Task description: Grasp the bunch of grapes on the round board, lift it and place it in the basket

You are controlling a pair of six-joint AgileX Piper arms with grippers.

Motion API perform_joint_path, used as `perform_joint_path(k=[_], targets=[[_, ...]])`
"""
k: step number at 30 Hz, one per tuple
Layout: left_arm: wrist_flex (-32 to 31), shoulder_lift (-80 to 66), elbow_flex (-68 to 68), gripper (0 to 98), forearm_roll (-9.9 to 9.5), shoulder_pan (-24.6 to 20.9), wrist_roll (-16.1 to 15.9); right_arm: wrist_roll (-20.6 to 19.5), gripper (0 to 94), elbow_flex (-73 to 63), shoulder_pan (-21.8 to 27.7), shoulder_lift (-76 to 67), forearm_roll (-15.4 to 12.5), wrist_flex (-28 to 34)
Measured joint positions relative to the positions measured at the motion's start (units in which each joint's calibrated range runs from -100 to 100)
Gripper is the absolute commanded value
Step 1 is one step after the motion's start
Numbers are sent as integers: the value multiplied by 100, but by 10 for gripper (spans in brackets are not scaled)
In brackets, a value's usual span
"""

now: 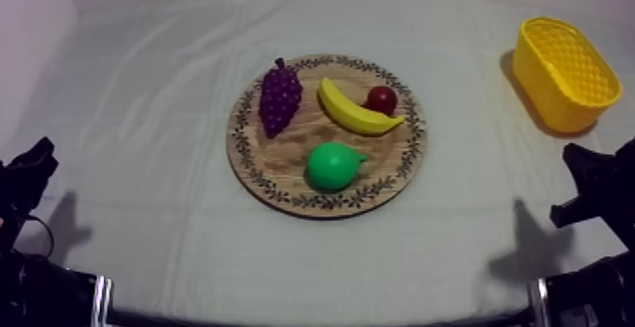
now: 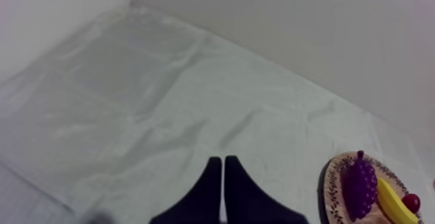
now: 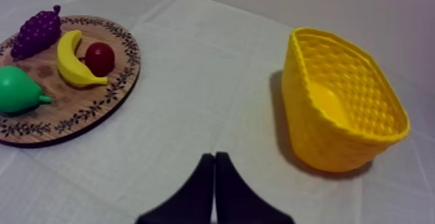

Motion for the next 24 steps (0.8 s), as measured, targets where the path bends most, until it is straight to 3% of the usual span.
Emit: perform_joint_path(k=[24], targets=[[0, 0, 0, 1, 0, 0, 0, 77, 4, 0, -28, 0, 0, -7]])
